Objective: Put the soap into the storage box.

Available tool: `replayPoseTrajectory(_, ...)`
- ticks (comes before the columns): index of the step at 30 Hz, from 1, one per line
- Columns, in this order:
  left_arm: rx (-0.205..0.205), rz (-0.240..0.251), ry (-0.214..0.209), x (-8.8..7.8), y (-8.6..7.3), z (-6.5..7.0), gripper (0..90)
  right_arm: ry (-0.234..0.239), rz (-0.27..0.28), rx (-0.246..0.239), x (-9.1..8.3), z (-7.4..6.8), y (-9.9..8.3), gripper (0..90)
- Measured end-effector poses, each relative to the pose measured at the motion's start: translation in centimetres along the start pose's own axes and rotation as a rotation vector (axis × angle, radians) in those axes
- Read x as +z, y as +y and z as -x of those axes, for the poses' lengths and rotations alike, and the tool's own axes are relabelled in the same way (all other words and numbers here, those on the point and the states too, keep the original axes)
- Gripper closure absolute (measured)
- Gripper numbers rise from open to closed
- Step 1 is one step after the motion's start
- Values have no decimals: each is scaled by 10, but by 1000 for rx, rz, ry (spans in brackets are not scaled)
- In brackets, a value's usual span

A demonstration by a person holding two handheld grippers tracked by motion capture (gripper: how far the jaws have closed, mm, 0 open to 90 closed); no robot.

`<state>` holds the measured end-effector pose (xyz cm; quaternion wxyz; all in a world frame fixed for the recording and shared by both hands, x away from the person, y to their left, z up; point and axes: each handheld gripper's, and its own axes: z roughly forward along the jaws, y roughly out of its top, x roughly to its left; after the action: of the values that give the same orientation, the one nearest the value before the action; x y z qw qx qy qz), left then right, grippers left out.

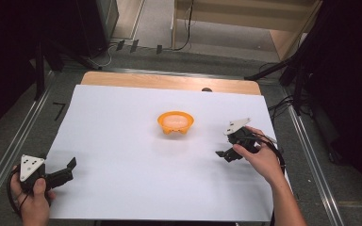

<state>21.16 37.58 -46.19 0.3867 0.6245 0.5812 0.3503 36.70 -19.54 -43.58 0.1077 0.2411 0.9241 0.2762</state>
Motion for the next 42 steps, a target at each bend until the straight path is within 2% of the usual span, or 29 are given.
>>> replayPoseTrajectory(7,-4,-2,2,0,0,0,12,-22,41,17,-3,-6,-15,151)
replayPoseTrajectory(8,-4,-2,2,0,0,0,12,-25,57,32,-4,-6,-18,152)
replayPoseTrajectory(14,-4,-2,2,0,0,0,12,-41,118,49,-10,-9,-34,160)
replayPoseTrajectory(17,-5,-2,2,0,0,-1,12,-45,126,56,-10,-11,-39,154)
replayPoseTrajectory(19,-5,-3,2,0,0,-1,12,-46,154,80,-12,-12,-49,153)
replayPoseTrajectory(22,-5,-4,2,0,0,-1,12,-57,165,94,-13,-12,-56,159)
replayPoseTrajectory(25,-7,-2,4,0,0,-1,12,-59,203,135,-17,-12,-70,164)
replayPoseTrajectory(32,-7,-3,4,0,0,-1,12,-57,244,174,-22,-14,-89,162)
replayPoseTrajectory(36,-8,-1,4,0,0,-1,12,-75,291,207,-27,-16,-103,162)
replayPoseTrajectory(42,-9,-2,3,0,0,-1,12,-102,319,240,-32,-21,-118,160)
